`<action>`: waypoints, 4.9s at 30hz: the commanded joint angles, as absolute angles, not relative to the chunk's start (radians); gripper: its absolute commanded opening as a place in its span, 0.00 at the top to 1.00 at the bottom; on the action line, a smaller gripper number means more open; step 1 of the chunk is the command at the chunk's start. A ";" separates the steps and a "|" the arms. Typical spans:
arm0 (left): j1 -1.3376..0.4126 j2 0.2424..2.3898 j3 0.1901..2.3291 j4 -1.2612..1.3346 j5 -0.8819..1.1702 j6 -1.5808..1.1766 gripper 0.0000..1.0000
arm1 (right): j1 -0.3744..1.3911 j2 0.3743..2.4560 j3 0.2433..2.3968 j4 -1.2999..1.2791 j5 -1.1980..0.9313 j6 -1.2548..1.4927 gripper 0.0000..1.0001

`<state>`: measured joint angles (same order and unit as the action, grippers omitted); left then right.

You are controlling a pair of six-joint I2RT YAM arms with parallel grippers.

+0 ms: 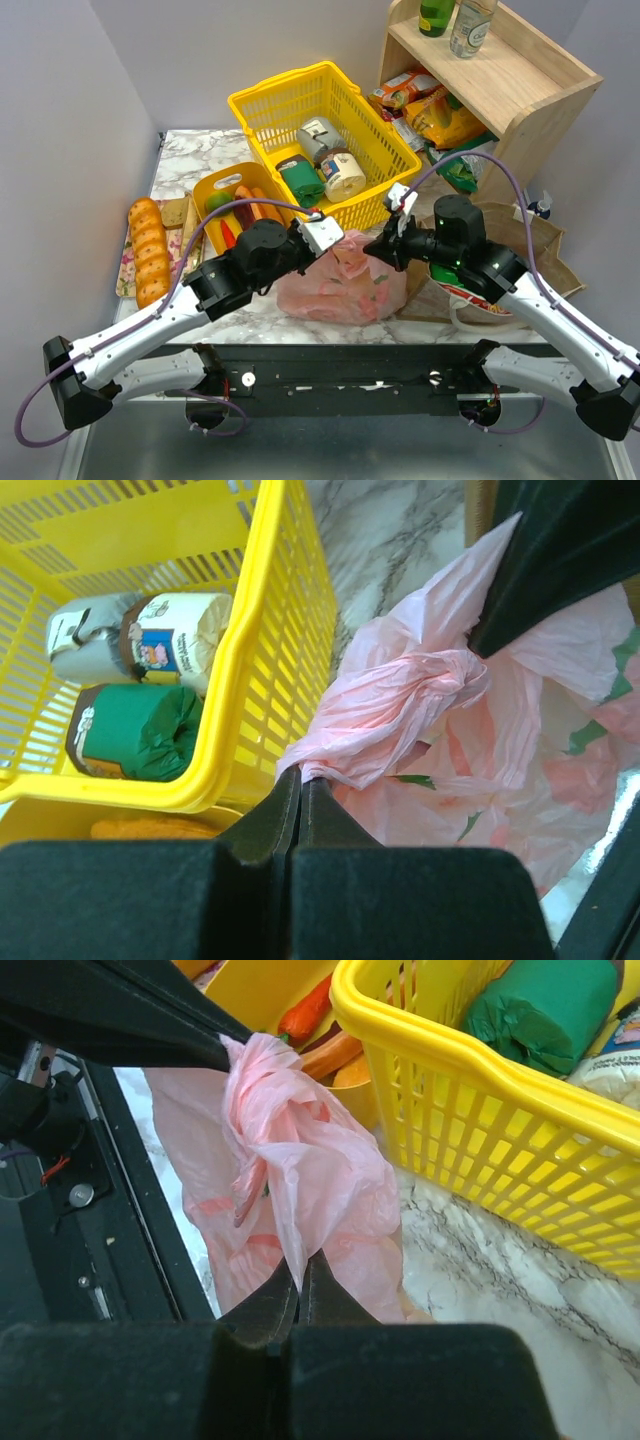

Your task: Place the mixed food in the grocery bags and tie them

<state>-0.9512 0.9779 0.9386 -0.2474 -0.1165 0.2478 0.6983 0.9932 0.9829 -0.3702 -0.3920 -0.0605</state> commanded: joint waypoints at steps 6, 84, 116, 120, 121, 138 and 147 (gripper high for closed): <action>-0.995 0.969 0.957 -0.348 -0.057 0.342 1.00 | 0.684 0.939 1.032 -0.407 -0.242 -0.009 0.99; -1.177 1.000 0.853 -0.339 -0.337 0.420 1.00 | 0.569 1.654 1.433 -0.864 -0.910 -0.319 0.15; -1.178 1.075 0.870 -0.319 -0.373 0.376 1.00 | 0.696 1.356 1.097 -0.408 -0.592 -0.086 0.59; -1.178 1.072 0.868 -0.318 -0.377 0.376 1.00 | 0.703 1.353 1.082 -0.413 -0.562 -0.098 0.58; -1.177 1.074 0.868 -0.321 -0.380 0.376 1.00 | 0.704 1.350 1.078 -0.414 -0.554 -0.106 0.58; -1.178 1.072 0.871 -0.322 -0.387 0.373 1.00 | 0.730 1.327 1.028 -0.353 -0.551 -0.107 0.40; -1.178 1.075 0.873 -0.314 -0.397 0.361 1.00 | 0.738 1.324 1.019 -0.325 -0.428 -0.069 0.74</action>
<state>-1.1736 1.0714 0.8669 -0.3378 -0.3702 0.3843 0.7284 1.3392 1.0332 -0.3714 -0.5121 -0.0937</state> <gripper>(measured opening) 0.013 0.366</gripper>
